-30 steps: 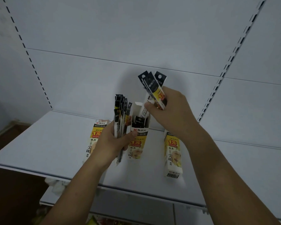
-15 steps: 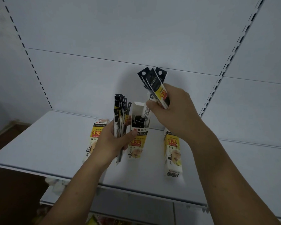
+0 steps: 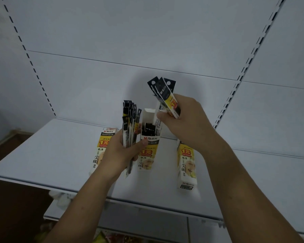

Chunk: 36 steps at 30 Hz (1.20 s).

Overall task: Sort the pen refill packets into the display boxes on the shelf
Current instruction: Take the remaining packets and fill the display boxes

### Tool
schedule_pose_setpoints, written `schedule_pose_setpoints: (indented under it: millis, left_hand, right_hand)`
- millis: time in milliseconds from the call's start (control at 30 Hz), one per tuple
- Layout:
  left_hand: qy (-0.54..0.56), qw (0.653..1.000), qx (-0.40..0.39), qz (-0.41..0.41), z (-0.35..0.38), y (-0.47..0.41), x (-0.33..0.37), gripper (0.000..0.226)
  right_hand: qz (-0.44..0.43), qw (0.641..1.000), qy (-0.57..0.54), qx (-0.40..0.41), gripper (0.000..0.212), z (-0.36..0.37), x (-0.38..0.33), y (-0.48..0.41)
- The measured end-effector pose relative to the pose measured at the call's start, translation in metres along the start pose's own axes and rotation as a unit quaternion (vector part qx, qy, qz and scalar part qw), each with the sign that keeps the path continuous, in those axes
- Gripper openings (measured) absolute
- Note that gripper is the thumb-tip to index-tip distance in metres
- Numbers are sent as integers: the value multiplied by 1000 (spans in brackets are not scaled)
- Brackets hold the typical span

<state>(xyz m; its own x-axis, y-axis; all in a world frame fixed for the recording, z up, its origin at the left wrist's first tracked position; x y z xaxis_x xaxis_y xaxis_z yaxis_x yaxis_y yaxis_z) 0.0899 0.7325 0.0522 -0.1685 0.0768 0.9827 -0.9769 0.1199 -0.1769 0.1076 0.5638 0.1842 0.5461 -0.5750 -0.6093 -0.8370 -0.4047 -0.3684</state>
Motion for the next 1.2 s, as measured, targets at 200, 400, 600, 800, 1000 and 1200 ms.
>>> schedule_pose_setpoints:
  millis: [200, 400, 600, 800, 1000, 1200]
  left_hand:
    - [10, 1000, -10, 0, 2, 1, 0, 18]
    - [-11, 1000, -3, 19, 5, -1, 5, 21]
    - [-6, 1000, -5, 17, 4, 0, 6, 15]
    - [-7, 1000, -3, 17, 4, -1, 7, 17]
    - [-10, 1000, -4, 15, 3, 0, 8, 15]
    - [-9, 1000, -7, 11, 4, 0, 7, 14]
  right_hand:
    - [-4, 999, -14, 30, 37, 4, 9, 4]
    - [0, 998, 31, -47, 43, 31, 13, 11]
    - [4, 999, -47, 0, 32, 9, 14, 6]
    - [11, 997, 48, -56, 38, 19, 14, -1]
    - [15, 997, 33, -72, 28, 21, 17, 1]
    - [3, 993, 81, -81, 21, 18, 13, -2]
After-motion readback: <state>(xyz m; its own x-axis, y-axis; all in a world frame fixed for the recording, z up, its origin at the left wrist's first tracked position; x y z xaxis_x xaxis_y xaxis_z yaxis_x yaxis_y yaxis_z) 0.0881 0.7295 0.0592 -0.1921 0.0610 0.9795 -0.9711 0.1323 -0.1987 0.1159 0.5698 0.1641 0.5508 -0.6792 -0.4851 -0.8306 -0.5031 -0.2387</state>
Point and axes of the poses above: each hand's wrist, its own y-axis away from the middle knuckle, its own z-axis out of the palm, x = y × z, the point moved 8 cm from there along -y, towards the middle knuckle, and after that the axes turned 8 degrees about -x, right-handed, at the moved point
